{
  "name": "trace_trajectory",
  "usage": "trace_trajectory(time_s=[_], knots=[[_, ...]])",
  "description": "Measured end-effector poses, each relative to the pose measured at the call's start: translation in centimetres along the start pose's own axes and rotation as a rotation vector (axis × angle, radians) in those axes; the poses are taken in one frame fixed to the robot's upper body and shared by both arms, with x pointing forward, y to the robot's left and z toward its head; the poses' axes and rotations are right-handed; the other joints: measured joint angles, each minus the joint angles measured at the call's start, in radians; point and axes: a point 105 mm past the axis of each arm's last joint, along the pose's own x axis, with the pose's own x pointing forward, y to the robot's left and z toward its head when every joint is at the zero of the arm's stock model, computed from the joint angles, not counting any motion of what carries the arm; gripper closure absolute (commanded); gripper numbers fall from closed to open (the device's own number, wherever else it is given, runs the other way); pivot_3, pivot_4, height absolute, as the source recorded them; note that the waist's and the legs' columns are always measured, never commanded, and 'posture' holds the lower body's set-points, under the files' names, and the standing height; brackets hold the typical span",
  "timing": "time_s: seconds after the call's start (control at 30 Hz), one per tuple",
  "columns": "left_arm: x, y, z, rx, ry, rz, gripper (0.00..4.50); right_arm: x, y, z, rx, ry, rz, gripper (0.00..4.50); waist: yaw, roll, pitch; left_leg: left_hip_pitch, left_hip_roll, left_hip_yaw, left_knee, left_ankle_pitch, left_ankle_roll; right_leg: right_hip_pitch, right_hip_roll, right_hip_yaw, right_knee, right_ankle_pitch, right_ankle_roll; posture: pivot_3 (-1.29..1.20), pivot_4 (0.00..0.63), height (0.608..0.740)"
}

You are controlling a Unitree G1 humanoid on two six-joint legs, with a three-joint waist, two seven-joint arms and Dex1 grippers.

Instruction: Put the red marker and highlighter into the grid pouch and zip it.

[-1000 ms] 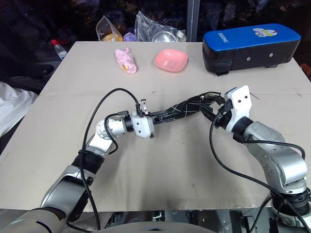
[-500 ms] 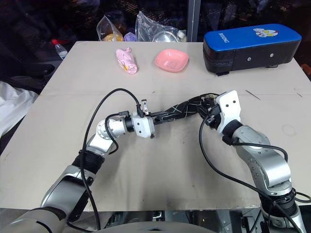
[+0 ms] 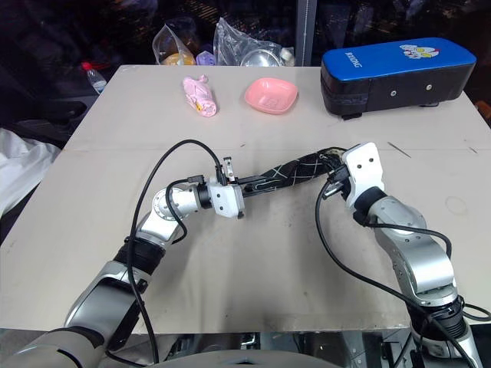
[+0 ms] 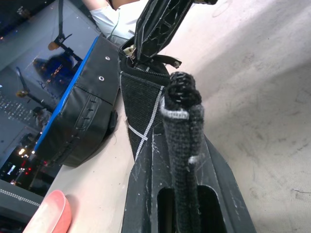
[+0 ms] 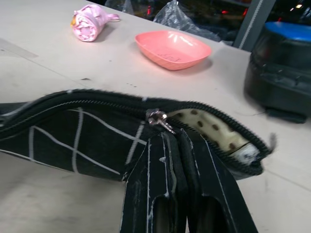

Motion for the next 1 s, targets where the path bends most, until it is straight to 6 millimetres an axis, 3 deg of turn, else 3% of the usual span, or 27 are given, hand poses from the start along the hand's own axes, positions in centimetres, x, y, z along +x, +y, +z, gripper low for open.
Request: trace_trajectory(time_s=[0.17,0.5,0.9,1.0], knots=[[0.1,0.0,0.1,0.001,-0.006,0.005,4.50,0.2,-2.0,0.2,-0.009,-0.017,-0.110,4.48,0.003,0.000,0.000,0.000,0.000,0.000,0.000,0.000,0.000,0.000,0.000,0.000,0.000,0.000,0.000,0.00,0.150,0.737],[0.5,0.7,0.3,0.043,-0.010,0.030,4.50,0.4,-2.7,0.0,0.005,-0.016,-0.184,4.48,0.003,0.000,0.000,0.000,0.000,0.000,0.001,0.000,0.000,0.000,0.000,0.000,0.001,0.000,0.000,0.00,0.150,0.737],[0.0,4.3,0.5,0.257,0.000,0.132,4.50,0.3,-3.1,0.0,0.044,-0.029,-0.206,4.48,-0.001,0.000,0.000,0.000,0.000,0.000,0.000,0.000,0.000,0.000,0.000,0.000,0.000,0.000,0.000,0.00,0.150,0.737],[-1.0,5.0,0.5,0.273,0.004,0.161,3.57,0.2,-3.5,0.3,0.048,-0.047,-0.208,3.60,-0.002,0.000,0.000,0.000,0.000,0.000,0.000,0.000,0.000,0.000,0.000,0.000,0.000,0.000,0.000,0.00,0.150,0.737]])
